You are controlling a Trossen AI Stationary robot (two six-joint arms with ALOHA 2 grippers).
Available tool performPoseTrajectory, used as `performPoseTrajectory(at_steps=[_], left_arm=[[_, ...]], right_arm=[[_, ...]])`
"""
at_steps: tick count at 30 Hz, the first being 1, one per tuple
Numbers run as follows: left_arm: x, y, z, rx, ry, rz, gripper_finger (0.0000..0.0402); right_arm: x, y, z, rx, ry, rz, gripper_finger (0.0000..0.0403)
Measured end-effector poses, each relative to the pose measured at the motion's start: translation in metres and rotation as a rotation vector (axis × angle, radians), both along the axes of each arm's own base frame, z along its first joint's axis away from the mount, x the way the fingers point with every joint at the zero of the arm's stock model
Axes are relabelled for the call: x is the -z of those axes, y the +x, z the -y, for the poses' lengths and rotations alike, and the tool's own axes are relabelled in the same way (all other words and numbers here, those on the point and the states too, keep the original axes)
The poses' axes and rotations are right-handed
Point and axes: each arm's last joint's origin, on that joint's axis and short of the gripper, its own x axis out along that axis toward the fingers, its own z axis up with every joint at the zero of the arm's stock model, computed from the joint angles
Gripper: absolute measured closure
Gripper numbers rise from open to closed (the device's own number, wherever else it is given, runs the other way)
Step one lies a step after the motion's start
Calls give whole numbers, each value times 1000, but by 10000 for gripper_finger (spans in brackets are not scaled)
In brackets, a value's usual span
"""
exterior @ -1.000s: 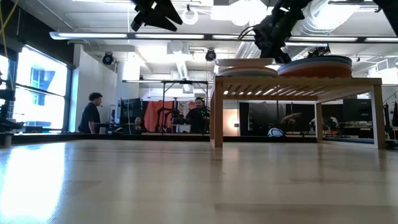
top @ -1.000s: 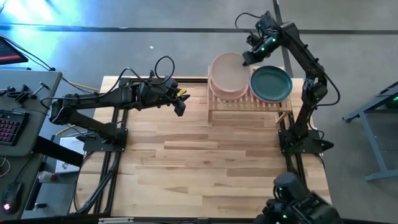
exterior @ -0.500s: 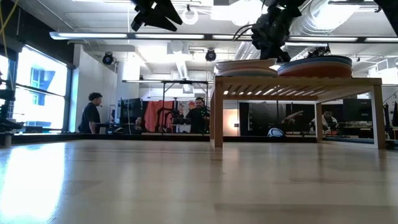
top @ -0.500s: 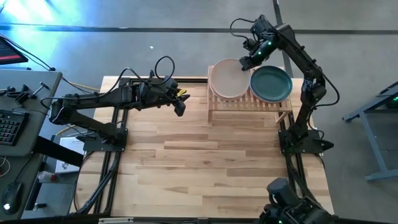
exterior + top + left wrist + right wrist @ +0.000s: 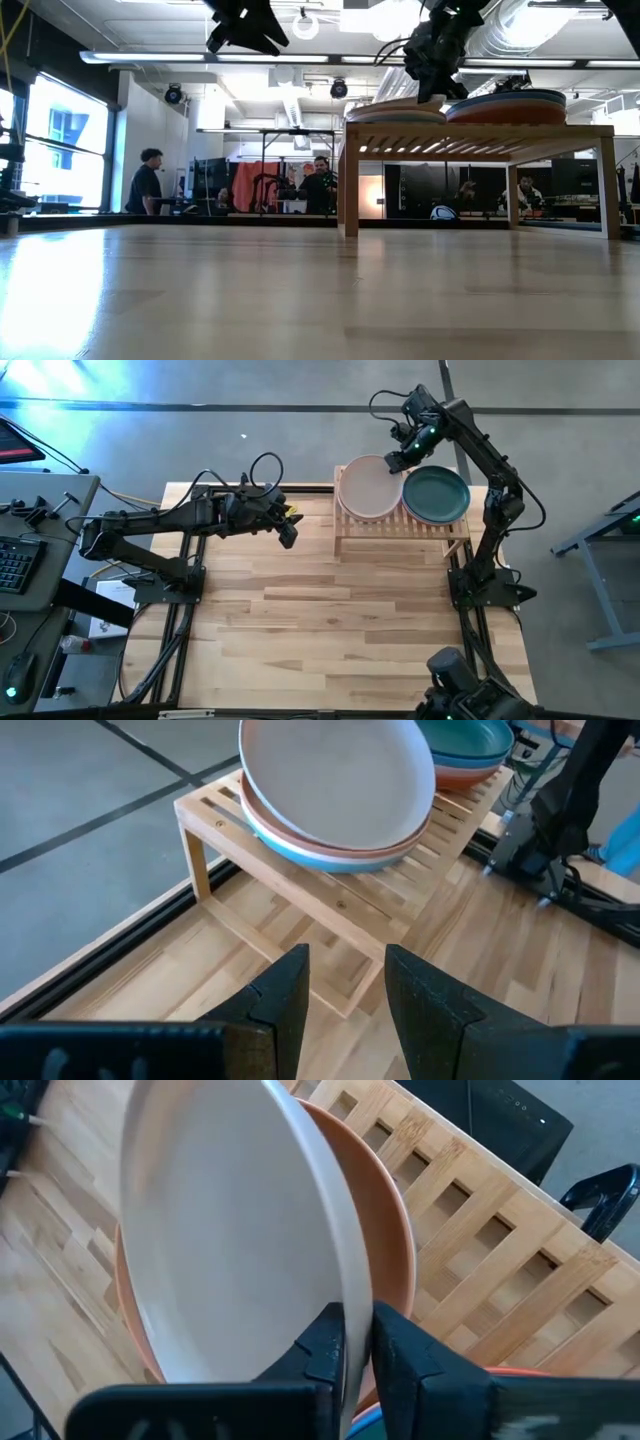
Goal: Place and stack plates onto a shelf
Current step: Stack the white plate on top of the brown plate onto the shelf, then return to Home Position
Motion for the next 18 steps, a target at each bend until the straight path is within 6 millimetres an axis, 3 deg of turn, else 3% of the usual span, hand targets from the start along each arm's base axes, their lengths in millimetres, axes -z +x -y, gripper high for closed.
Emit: performPoseTrajectory(at_steps=[18], left_arm=[[0, 0, 0, -3, -6, 4, 282]], right_arm=[[1, 3, -3, -15, -41, -68, 292]])
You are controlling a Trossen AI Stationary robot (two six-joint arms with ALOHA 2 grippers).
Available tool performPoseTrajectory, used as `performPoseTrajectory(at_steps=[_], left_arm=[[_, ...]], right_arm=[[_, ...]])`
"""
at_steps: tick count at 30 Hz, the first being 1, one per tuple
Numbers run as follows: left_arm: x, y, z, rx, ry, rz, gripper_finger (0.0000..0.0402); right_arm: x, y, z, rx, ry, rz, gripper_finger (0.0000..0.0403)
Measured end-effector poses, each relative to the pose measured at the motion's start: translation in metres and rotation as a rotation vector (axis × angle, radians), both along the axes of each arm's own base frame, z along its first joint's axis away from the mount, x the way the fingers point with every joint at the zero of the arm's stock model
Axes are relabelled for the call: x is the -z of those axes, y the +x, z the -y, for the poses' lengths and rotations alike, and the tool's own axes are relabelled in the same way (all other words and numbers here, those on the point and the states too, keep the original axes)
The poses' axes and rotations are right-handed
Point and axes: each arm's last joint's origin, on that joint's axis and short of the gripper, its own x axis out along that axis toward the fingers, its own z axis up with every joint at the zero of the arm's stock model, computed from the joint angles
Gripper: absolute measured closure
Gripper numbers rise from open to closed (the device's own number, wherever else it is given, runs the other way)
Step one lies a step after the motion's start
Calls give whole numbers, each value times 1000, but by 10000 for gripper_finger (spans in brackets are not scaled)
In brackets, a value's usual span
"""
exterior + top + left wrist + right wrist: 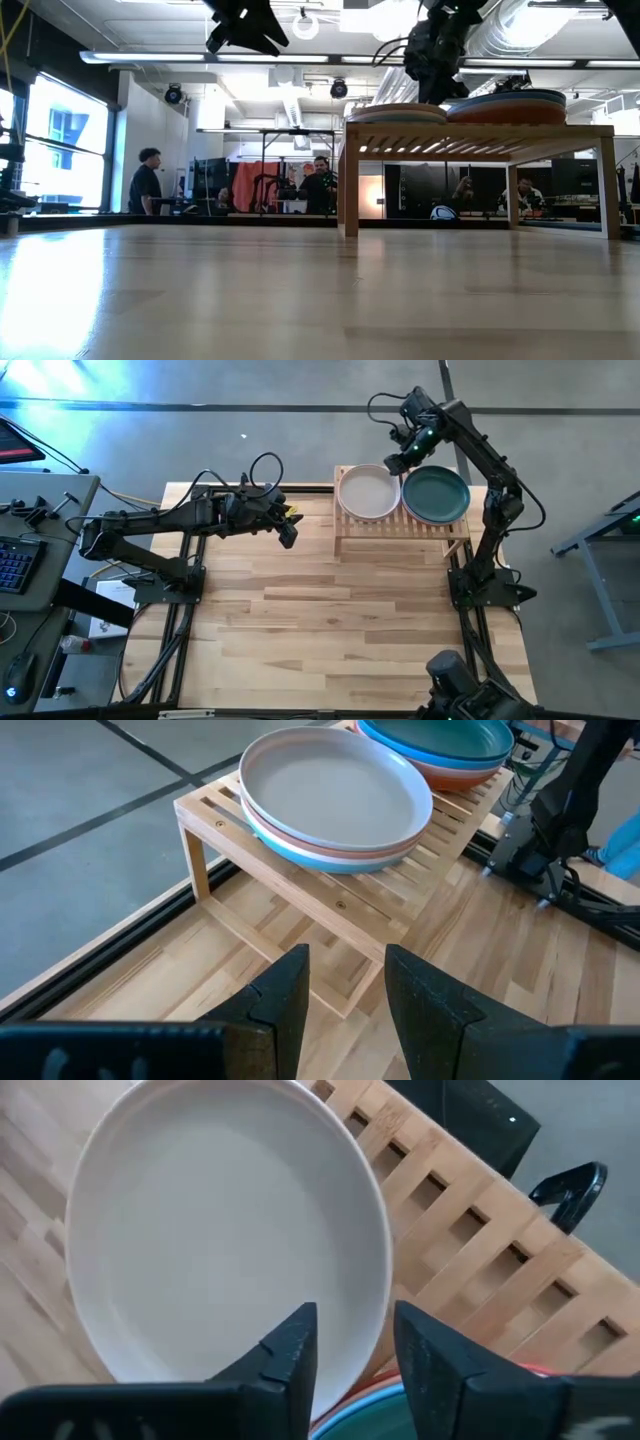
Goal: Place and stack plates onto a shelf
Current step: Return to Home Position
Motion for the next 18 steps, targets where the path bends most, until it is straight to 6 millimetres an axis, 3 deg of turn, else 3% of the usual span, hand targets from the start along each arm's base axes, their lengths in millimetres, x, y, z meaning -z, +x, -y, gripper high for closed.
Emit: performPoseTrajectory(at_steps=[8, 18], left_arm=[[-2, -1, 1, 29, -15, 16, 282], [-28, -47, 9, 47, -17, 60, 282]], right_arm=[[-2, 5, -9, -77, 89, 91, 290], [-40, 15, -54, -250, -80, 217, 290]])
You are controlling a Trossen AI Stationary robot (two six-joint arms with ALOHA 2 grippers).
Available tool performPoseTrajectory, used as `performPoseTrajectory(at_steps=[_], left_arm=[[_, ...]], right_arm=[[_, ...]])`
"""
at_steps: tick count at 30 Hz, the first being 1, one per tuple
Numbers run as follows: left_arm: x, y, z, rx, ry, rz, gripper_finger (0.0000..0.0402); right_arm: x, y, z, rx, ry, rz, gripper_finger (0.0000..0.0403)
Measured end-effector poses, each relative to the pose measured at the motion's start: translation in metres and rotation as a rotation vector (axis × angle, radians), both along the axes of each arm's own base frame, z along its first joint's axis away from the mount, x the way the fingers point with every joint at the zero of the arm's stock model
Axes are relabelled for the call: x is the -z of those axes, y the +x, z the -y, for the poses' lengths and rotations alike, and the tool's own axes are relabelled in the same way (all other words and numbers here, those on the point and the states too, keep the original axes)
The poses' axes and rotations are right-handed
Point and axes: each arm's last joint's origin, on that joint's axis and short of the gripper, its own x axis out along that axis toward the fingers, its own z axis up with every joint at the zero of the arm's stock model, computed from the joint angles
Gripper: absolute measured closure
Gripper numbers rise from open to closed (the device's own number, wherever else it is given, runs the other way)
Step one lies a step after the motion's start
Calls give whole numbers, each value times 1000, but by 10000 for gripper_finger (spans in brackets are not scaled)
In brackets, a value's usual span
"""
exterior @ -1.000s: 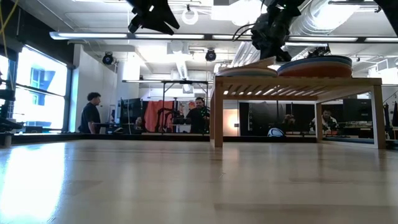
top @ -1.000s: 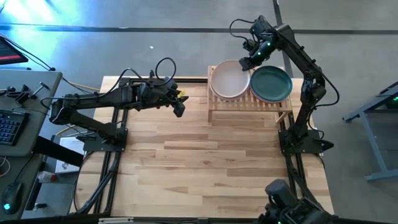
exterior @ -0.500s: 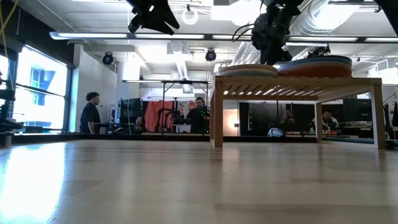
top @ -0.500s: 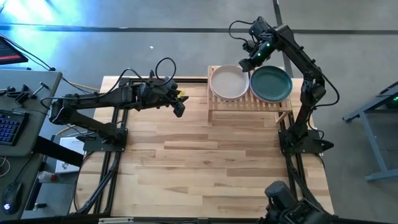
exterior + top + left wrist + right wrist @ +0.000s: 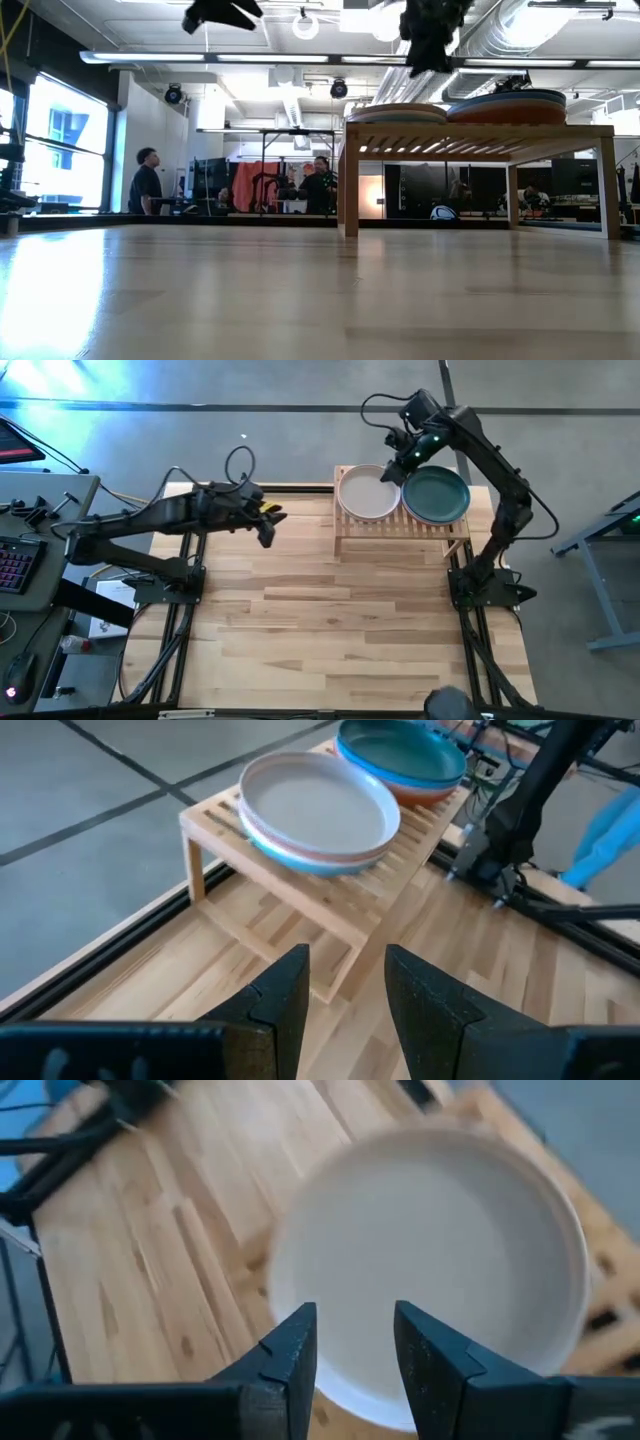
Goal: Place and stack plates onto a shelf
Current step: Return to Home Position
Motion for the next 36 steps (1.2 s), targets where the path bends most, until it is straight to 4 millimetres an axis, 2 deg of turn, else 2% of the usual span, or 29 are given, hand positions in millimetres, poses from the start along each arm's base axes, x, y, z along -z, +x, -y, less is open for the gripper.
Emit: performPoseTrajectory(at_steps=[4, 12, 17, 22, 30, 36], left_arm=[[0, -21, 3, -11, -16, 30, 282], [23, -58, 13, -5, -35, 66, 282], [31, -72, 18, 23, -21, 81, 282], [41, -77, 22, 64, 36, 129, 282], [91, -83, 29, 119, 61, 168, 282], [125, -90, 31, 131, 62, 264, 282]], right_arm=[[-23, 1, -22, -65, -118, 107, 290], [-58, -17, -66, -145, -261, 225, 290], [-73, -32, -91, -141, -345, 233, 290], [-81, -51, -108, -103, -358, 227, 290], [-91, -76, -125, -38, -363, 253, 290], [-96, -87, -132, -35, -384, 285, 290]])
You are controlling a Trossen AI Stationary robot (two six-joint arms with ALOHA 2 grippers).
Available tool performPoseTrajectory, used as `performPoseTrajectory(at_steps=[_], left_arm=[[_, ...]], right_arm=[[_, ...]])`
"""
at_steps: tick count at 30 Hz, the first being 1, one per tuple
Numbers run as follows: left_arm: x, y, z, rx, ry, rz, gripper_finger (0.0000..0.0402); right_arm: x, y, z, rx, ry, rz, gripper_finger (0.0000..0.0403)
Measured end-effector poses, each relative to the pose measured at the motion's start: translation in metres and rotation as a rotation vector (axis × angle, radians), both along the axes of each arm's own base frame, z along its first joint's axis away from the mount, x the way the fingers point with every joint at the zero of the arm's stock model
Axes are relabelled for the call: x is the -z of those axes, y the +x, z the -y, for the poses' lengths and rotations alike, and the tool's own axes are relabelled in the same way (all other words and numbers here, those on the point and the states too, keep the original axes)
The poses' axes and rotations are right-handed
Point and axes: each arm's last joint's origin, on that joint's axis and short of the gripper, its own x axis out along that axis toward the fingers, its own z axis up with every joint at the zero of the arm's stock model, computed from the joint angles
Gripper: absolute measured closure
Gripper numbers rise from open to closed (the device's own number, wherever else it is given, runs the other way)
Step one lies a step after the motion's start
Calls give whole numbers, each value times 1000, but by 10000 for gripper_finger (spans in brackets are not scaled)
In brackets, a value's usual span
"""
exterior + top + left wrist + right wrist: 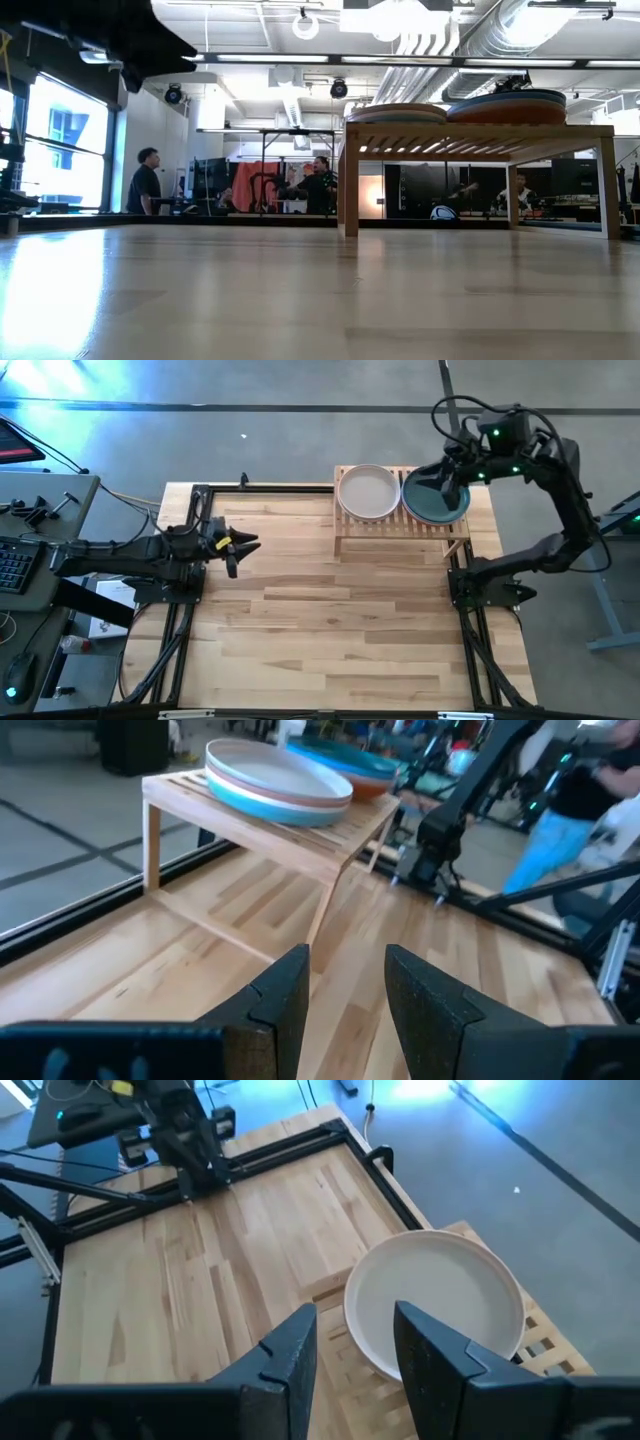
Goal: Place and stack plates onto a shelf
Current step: Return to Home Position
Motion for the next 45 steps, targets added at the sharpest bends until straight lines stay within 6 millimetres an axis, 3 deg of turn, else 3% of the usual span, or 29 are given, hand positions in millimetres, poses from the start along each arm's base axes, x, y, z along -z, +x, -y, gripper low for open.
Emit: performPoseTrajectory(at_steps=[14, 27, 35, 40, 45], left_arm=[[59, -16, 1, 8, -6, 63, 282], [85, -27, 1, 7, 61, 83, 282], [86, -26, 0, -6, 131, 67, 282], [87, -26, 0, -10, 122, 67, 282], [87, -26, 0, -7, 149, 57, 282]], right_arm=[[-1, -2, -2, 25, 41, 24, 290], [-8, 1, 0, 36, 21, 94, 290], [-12, 1, -1, 1, 1, 143, 290], [-21, -22, -17, -34, -93, 183, 290], [-28, -78, -56, -40, -238, 238, 290]])
